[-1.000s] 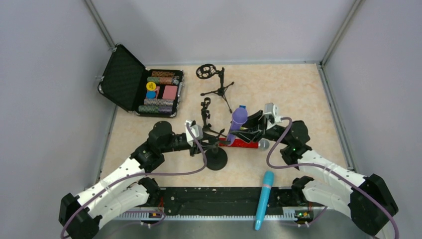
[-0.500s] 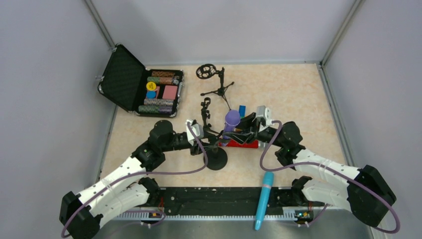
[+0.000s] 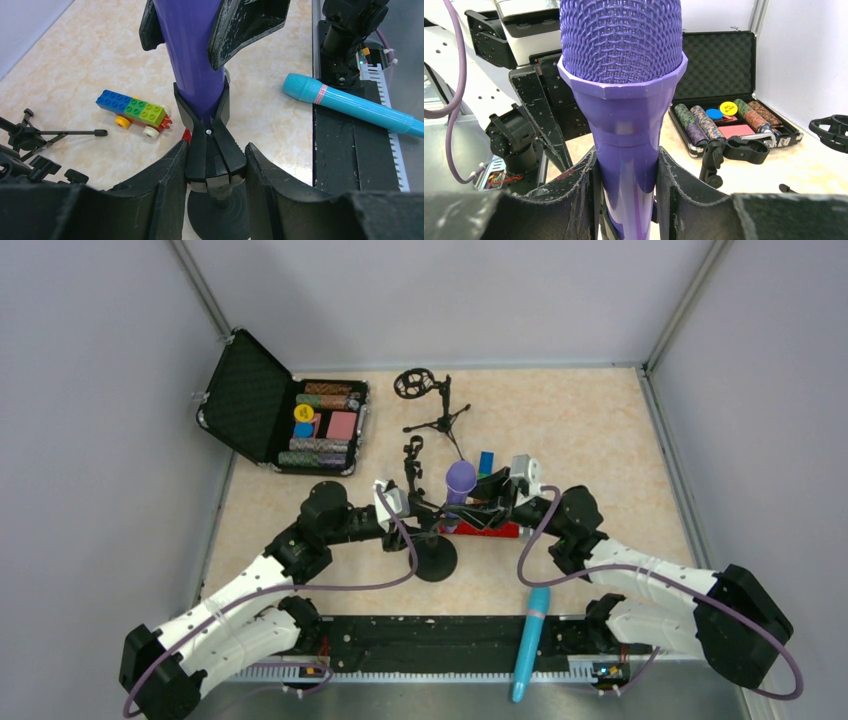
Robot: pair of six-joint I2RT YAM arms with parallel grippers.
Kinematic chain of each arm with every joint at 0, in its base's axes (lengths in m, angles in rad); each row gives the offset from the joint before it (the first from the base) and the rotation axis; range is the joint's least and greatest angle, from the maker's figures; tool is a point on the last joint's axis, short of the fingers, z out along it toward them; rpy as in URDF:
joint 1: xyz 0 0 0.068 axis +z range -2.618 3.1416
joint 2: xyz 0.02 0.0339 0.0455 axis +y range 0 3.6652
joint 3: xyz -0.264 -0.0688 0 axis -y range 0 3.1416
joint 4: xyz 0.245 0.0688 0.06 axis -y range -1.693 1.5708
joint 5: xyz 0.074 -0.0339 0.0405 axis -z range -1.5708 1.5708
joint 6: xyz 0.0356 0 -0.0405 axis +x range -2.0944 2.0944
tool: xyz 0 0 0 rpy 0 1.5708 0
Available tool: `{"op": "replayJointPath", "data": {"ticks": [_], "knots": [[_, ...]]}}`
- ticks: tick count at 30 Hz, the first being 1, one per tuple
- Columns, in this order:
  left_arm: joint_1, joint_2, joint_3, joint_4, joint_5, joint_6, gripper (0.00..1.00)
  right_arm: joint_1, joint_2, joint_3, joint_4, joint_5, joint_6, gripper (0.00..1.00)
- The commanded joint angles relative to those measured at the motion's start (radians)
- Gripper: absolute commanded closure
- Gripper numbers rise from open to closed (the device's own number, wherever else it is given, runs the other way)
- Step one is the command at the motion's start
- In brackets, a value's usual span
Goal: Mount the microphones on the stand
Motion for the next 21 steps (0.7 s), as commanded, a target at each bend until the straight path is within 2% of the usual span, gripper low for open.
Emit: {"op": "replayJointPath", "data": {"ticks": [1,8,10,12,14,19,21], "knots": [[-0.007,0.014,0.007,-0.047,-0.020,0.007,1.00,0.032,0.004,0.039,0.037,-0.010,-0.019,1.00],[-0.006,0.019,0.015,-0.056,-0.028,0.006,0.99,0.039,0.010,0.046,0.007,0.005,-0.022,1.00],[-0.006,0.017,0.017,-0.061,-0.033,0.008,0.89,0.039,0.010,0.048,0.006,0.013,-0.013,1.00],[-0.007,0.016,0.019,-0.066,-0.039,0.006,0.75,0.038,0.010,0.052,0.000,0.019,-0.001,0.98],[-0.006,0.015,0.023,-0.074,-0.053,-0.002,0.59,0.039,0.013,0.065,-0.023,0.027,0.018,0.84],[-0.006,-0.006,0.014,-0.066,-0.077,-0.014,0.35,0.039,0.021,0.083,-0.061,0.023,0.026,0.56],[-0.006,-0.024,0.003,-0.053,-0.082,-0.016,0.20,0.039,0.017,0.081,-0.058,0.029,0.026,0.42]]}}
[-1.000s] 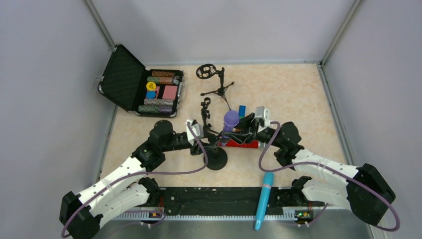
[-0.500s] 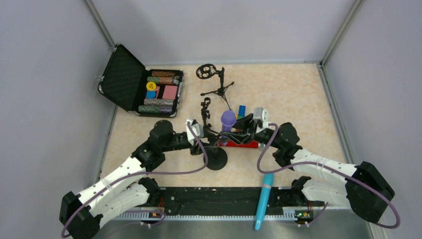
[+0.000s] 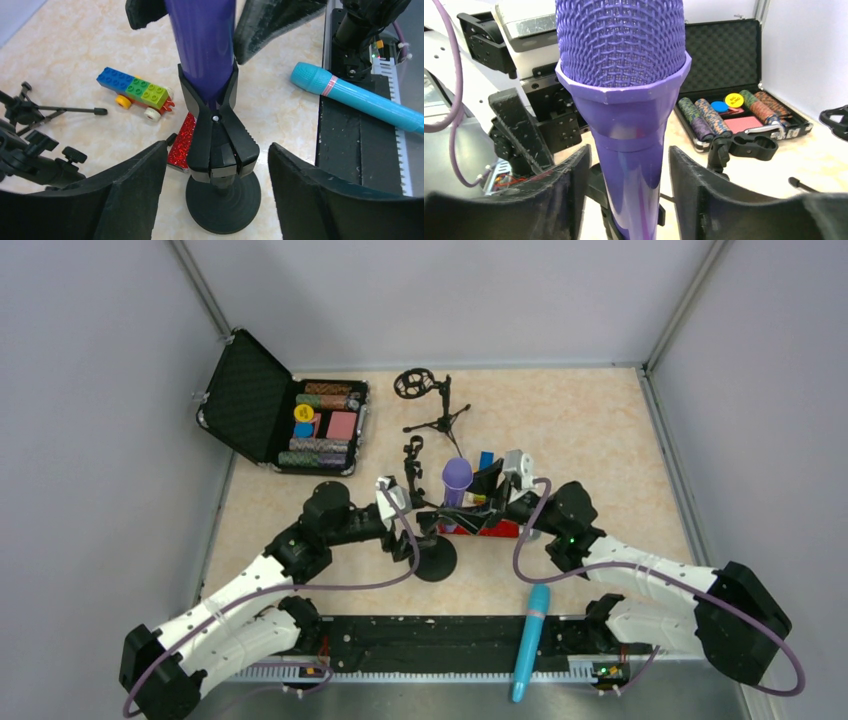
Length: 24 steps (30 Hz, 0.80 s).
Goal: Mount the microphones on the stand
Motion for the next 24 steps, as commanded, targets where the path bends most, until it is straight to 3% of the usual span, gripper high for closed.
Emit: {"op": "replayJointPath", "data": {"ticks": [1,4,10,24], "knots": [[-0.005,-0.036,-0.010,0.015,-0.034,-0.013,0.14,0.018,-0.002,0.041,0.002,0.003,0.014,0.33],[-0.005,-0.057,-0.024,0.030,-0.039,-0.016,0.02,0.019,-0.016,0.032,0.003,0.020,0.008,0.20],[-0.006,-0.080,-0.045,0.051,-0.054,-0.030,0.01,0.018,-0.041,0.023,-0.006,0.037,0.003,0.08],[-0.005,-0.197,-0.136,0.034,-0.161,-0.078,0.01,0.019,-0.066,0.045,-0.098,0.067,0.000,0.04]]}}
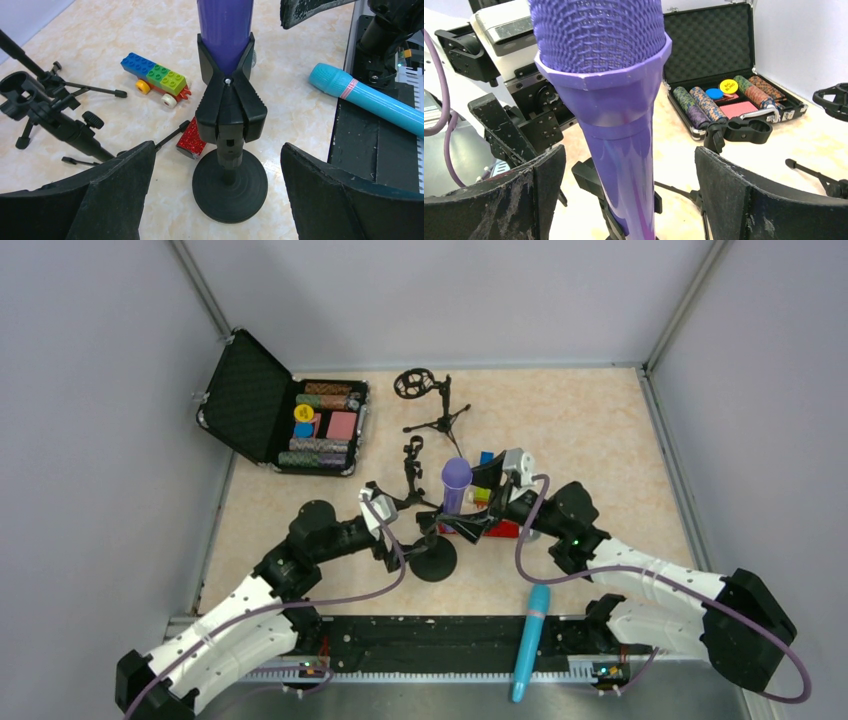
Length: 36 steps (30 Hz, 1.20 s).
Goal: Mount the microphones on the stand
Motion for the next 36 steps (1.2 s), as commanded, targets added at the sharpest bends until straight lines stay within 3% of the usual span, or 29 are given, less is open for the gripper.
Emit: {"op": "replayJointPath", "data": {"ticks": [1,8,17,23,36], "knots": [[-0.005,-0.050,-0.037,0.029,-0.056,-0.037,0.01,0.013,-0.028,0.039,-0.003,0.023,-0.007,0.04],[-0.004,-0.079,-0.103,0.076,-0.096,-0.096,0.01,0.012,-0.043,0.035,-0.021,0.034,-0.014,0.04],[-0.004,-0.061,-0.234,0.327,-0.074,-0.215,0.01,0.013,-0.043,0.024,-0.012,0.054,-0.012,0.04],[-0.004,-0.020,-0.298,0.518,-0.051,-0.218,0.01,0.012,-0.041,0.017,-0.006,0.068,-0.008,0.04],[-0.004,0.141,-0.287,0.687,0.015,-0.160,0.03,0.012,-0.037,0.009,0.020,0.056,-0.009,0.04]]}}
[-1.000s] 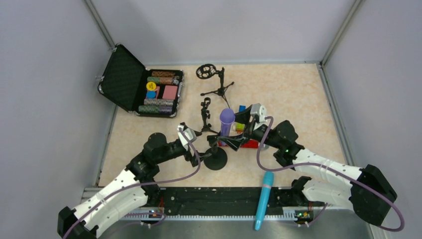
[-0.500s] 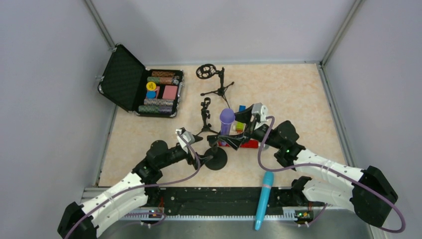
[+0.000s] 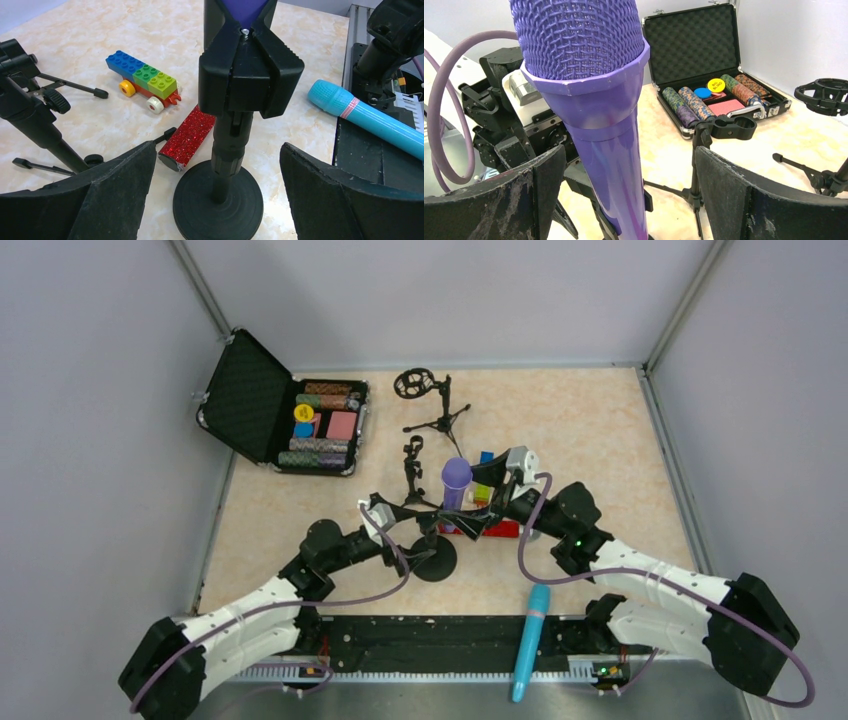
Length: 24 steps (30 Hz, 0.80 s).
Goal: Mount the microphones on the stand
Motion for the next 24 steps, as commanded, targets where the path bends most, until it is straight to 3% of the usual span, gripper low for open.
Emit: {"op": "replayJointPath", "data": {"ticks": [1,11,18,24], "knots": [[-0.004,0.031,0.007,0.129,0.033,0.023,0.04,0.012,-0.009,0.010,0.061,-0.005,-0.006,0.04],[-0.004,0.145,0.031,0.262,0.074,0.020,0.14,0.012,-0.001,0.003,0.090,0.001,-0.004,0.04],[-0.004,0.245,0.070,0.322,0.140,-0.008,0.37,0.013,-0.003,0.001,0.094,0.004,-0.006,0.04],[-0.004,0.276,0.068,0.391,0.142,-0.031,0.37,0.013,-0.006,0.000,0.091,0.006,-0.010,0.04]]}}
